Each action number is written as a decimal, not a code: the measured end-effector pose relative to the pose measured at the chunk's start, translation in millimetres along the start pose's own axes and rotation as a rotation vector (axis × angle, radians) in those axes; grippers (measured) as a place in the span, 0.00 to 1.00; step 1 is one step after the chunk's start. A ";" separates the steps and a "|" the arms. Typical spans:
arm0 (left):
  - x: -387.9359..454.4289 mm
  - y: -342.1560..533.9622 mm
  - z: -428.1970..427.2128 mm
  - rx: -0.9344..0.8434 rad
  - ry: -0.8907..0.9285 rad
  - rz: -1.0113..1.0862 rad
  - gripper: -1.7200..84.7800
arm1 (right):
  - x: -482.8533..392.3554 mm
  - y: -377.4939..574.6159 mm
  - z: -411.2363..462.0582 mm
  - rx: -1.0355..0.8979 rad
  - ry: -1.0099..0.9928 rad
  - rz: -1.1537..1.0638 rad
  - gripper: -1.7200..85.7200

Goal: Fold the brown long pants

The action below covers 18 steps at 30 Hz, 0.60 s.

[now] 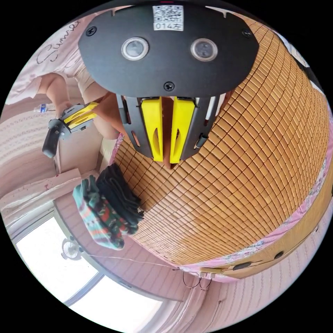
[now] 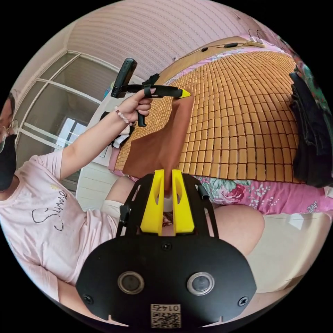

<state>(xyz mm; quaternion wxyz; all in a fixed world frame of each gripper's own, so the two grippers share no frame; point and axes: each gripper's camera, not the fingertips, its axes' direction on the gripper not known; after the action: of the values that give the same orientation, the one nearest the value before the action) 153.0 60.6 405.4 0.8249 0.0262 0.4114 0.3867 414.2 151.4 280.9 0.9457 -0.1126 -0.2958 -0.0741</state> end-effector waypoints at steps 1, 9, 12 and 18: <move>3.2 -1.5 -15.7 0.058 0.036 0.013 0.06 | -3.2 4.4 -20.3 0.047 -0.002 -0.024 0.05; -49.4 113.3 -130.8 0.261 -0.083 -0.039 0.07 | -110.8 -13.6 15.4 -0.083 -0.162 -0.475 0.07; -105.9 184.8 -137.2 0.213 -0.190 -0.295 0.07 | -134.3 -19.8 110.9 -0.330 -0.150 -0.500 0.08; -113.0 268.3 -126.1 0.210 -0.178 -0.447 0.07 | -131.9 17.7 160.1 -0.459 0.025 -0.484 0.03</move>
<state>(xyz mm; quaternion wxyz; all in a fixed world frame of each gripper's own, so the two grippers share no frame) -141.5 139.1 493.6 0.9157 0.0539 0.3705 0.1462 223.6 219.3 330.0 0.8542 -0.2484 -0.2778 -0.3625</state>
